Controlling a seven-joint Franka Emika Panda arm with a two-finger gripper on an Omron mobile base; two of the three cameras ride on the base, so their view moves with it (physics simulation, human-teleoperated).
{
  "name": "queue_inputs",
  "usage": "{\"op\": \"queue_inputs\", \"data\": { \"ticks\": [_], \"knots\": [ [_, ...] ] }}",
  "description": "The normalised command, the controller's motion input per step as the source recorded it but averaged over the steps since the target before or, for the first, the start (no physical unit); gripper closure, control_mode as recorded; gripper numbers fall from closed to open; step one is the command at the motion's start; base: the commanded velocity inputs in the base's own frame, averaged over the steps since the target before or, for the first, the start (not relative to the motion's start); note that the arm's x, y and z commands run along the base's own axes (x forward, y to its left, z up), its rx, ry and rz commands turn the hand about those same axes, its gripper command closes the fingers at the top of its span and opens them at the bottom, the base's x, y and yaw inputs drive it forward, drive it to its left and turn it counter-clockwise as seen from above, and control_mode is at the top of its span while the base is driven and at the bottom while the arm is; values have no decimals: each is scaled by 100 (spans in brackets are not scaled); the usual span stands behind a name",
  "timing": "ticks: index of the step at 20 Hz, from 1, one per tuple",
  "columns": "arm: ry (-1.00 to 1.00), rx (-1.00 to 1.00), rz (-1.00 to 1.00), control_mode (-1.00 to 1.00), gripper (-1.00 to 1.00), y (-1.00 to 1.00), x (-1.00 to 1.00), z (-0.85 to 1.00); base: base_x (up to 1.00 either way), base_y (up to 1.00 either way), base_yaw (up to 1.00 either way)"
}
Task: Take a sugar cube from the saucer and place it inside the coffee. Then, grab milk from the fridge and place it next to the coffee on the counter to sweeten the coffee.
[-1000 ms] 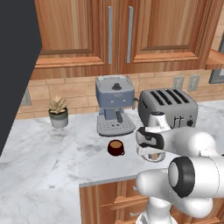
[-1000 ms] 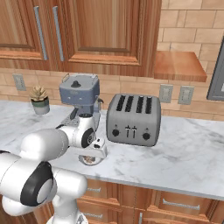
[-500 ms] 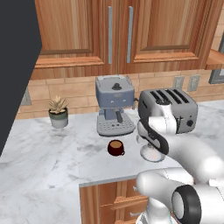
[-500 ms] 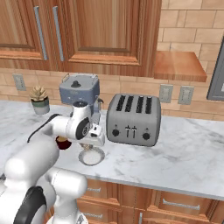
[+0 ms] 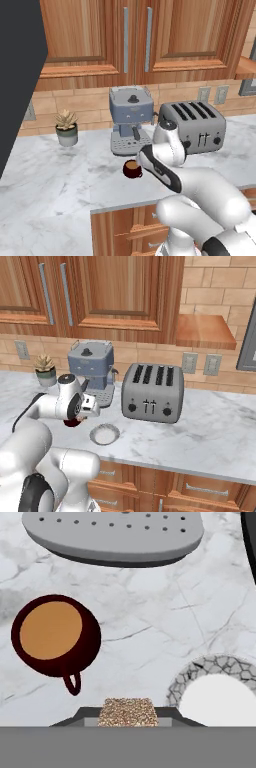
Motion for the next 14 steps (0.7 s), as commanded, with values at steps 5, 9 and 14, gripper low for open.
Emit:
{"op": "queue_inputs", "data": {
  "ticks": [5, 9, 14],
  "knots": [
    [11, 0, 1, -100, 100, 12, 41, 29, 0, 0, 0],
    [23, -2, 0, -100, 100, 44, 54, -16, 0, 0, 0],
    [2, 0, 0, -100, 100, 17, 11, -3, 0, 0, 0]
  ]
}}
